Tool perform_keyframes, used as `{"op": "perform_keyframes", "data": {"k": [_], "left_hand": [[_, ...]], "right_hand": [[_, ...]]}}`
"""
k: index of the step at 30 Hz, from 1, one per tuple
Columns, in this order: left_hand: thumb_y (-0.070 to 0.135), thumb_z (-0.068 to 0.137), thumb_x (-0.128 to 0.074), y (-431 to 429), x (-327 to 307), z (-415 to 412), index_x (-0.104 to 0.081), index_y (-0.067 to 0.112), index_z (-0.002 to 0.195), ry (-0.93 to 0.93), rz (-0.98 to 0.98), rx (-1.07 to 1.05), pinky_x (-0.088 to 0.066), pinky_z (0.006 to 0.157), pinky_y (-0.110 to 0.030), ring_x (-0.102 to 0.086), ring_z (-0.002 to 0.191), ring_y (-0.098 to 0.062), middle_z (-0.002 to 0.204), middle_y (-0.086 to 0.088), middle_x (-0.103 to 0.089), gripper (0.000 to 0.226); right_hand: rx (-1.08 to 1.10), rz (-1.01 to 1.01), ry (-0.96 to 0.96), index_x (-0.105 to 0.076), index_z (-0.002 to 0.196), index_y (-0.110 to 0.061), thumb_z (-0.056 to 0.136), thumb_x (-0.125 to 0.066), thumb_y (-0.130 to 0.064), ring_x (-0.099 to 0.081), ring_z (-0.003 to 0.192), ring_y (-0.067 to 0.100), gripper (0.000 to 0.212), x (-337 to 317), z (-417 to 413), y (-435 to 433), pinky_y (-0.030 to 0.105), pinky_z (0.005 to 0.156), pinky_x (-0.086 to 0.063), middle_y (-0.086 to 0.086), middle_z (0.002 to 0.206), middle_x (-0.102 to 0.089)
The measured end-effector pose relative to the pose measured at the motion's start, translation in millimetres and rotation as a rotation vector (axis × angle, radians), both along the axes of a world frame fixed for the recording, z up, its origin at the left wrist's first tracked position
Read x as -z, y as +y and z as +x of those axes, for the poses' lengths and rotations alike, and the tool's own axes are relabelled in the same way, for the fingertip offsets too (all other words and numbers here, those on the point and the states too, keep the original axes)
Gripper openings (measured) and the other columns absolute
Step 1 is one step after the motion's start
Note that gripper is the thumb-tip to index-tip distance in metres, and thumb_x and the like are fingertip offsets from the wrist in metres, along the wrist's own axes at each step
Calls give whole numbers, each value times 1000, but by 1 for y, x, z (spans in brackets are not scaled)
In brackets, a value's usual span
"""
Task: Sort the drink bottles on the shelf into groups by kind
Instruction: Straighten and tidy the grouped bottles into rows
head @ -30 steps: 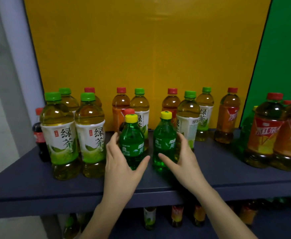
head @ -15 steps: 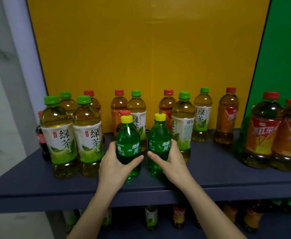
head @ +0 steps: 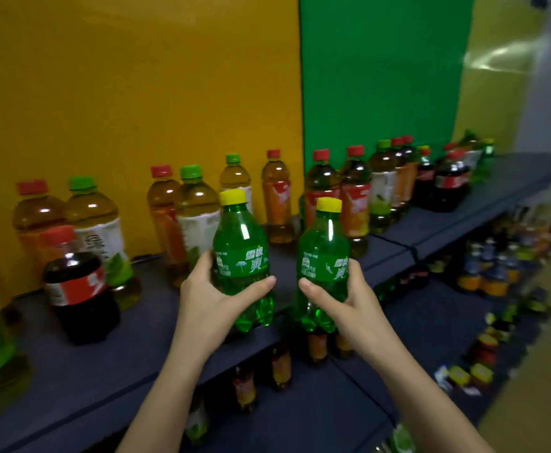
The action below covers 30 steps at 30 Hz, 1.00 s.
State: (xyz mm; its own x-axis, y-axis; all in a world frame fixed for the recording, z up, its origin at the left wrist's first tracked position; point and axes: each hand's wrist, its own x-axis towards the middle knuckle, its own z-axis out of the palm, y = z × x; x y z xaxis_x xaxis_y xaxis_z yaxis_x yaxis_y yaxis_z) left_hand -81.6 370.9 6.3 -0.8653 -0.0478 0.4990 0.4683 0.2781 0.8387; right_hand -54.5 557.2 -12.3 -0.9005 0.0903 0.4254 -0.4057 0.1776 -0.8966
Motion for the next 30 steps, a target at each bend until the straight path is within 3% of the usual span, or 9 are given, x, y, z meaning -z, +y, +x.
{"op": "perform_keyframes", "data": {"k": [2,7,10,14,16,21,26,30], "left_hand": [[54,41,-82,33,3,-9,-60,34,96,-5,-4,79,-55,81,-34,-66,89,-2,94,15,-71,62],[39,52,-87,117,9,-25,-59,31,98,6,-48,237,-48,72,-9,-62,86,9,94,17,-68,54],[36,53,-87,168,12,-38,-60,29,102,-4,-40,310,-51,77,-19,-63,88,5,96,16,-69,56],[36,50,-90,235,16,-59,-60,29,99,5,-25,343,-54,81,-29,-65,89,-1,96,14,-69,58],[38,50,-89,269,18,-70,-59,30,97,13,-22,335,-54,83,-31,-64,90,-1,95,14,-68,56],[61,43,-79,354,20,-100,-58,35,101,24,-33,266,-53,86,-40,-62,99,-8,100,16,-67,67],[63,43,-78,427,19,-130,-57,34,100,10,-34,224,-52,85,-43,-62,98,-11,99,14,-66,68],[64,43,-77,485,16,-160,-56,34,99,2,-48,213,-52,85,-42,-61,99,-12,99,14,-66,66]], "right_hand": [[96,-11,-14,-47,114,-32,75,-69,-42,-63,96,0,47,1,9,32,32,83,-55,-11,108,-64],[304,2,-28,-46,110,-40,70,-68,-52,-64,94,2,47,6,23,114,39,81,-56,-17,107,-62],[381,13,-21,-43,104,-48,72,-67,-48,-64,88,-3,40,8,23,163,35,78,-56,-22,103,-62],[428,26,0,-38,95,-48,79,-67,-35,-55,80,-21,35,5,13,228,5,62,-46,-28,97,-53],[427,39,4,-36,92,-46,82,-66,-30,-50,76,-28,36,2,3,261,-1,58,-40,-31,95,-47],[391,104,-4,-36,103,-45,80,-65,-38,-50,82,-25,38,-4,-30,349,3,64,-42,-33,106,-48],[343,105,23,-39,95,-45,82,-66,-27,-55,67,-17,35,-7,-64,419,2,55,-41,-28,96,-52],[337,120,5,-40,99,-44,81,-66,-30,-55,73,-19,35,-5,-94,478,2,58,-42,-25,99,-55]]}}
